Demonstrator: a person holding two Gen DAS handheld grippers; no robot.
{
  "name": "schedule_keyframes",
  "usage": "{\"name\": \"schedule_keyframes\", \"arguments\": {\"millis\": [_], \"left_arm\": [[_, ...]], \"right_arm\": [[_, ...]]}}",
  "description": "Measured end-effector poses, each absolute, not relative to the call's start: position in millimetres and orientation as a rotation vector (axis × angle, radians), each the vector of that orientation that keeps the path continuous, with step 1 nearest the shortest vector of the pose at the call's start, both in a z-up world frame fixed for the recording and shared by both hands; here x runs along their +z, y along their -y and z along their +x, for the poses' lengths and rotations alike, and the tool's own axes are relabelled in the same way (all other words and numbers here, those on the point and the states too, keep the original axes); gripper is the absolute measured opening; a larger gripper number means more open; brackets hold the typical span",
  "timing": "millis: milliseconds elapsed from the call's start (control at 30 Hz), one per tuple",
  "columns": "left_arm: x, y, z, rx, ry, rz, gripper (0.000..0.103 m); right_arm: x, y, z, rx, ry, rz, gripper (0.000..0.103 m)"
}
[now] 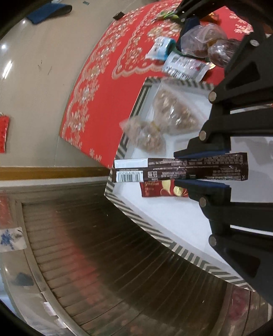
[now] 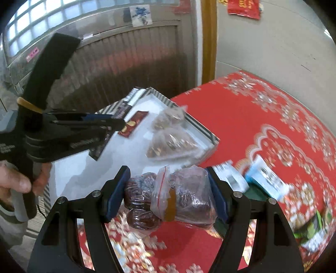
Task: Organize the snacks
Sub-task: 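Carry the chocolate bar and date bag over the white box with both tools, then open both tools to drop the chocolate bar and date bag in the box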
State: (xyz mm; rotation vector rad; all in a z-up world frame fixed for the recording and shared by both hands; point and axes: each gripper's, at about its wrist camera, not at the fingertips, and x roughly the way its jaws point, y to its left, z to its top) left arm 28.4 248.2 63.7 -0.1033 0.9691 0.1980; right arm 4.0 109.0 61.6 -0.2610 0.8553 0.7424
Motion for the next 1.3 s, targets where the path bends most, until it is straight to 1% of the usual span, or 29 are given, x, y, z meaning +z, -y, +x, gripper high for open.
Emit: {"name": "schedule_keyframes", "arguments": {"millis": [433, 767, 833, 900, 967, 1033, 1100, 1167, 1233, 1300], "left_arm": [[41, -272, 44, 0.258, -1.022, -0.120, 0.021], [26, -281, 52, 0.273, -1.052, -0.144, 0.021], [24, -281, 54, 0.280, -1.059, -0.141, 0.026], [23, -283, 53, 0.278, -1.060, -0.157, 0.026], [23, -286, 52, 0.286, -1.064, -0.170, 0.031], [24, -289, 50, 0.284, -1.065, -0.194, 0.052], [24, -291, 47, 0.282, -1.057, -0.209, 0.059], [26, -291, 45, 0.289, -1.052, -0.206, 0.060], [29, -290, 41, 0.293, -1.044, -0.203, 0.065], [34, -288, 37, 0.294, -1.026, -0.193, 0.068]], "right_arm": [[42, -161, 6, 0.835, -0.896, -0.313, 0.072], [25, -177, 7, 0.830, -0.902, -0.354, 0.072], [21, -180, 8, 0.837, -0.907, -0.355, 0.072], [16, -181, 10, 0.847, -0.911, -0.339, 0.073], [12, -181, 13, 0.850, -0.919, -0.319, 0.073], [10, -178, 15, 0.865, -0.927, -0.300, 0.074], [11, -177, 14, 0.866, -0.916, -0.300, 0.074], [17, -175, 11, 0.868, -0.904, -0.300, 0.074], [22, -172, 9, 0.870, -0.889, -0.292, 0.074], [28, -167, 5, 0.857, -0.881, -0.287, 0.074]]}}
